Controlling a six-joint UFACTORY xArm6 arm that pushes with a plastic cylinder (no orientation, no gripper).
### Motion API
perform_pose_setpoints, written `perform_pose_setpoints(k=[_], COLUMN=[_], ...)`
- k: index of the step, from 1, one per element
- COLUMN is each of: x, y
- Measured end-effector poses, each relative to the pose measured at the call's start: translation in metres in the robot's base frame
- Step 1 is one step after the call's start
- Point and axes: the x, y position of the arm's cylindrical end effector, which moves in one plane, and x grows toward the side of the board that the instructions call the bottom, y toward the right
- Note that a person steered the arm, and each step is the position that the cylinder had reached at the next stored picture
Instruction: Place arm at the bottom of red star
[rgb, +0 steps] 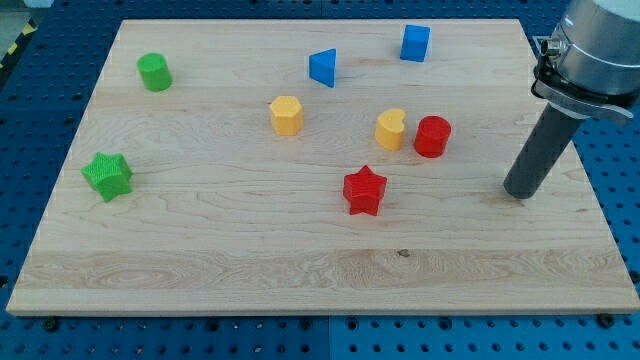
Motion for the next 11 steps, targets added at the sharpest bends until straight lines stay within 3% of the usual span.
perform_pose_setpoints(k=[1, 7, 11], x=[0.021, 0.059, 0.053], y=[-0.015, -0.092, -0.220])
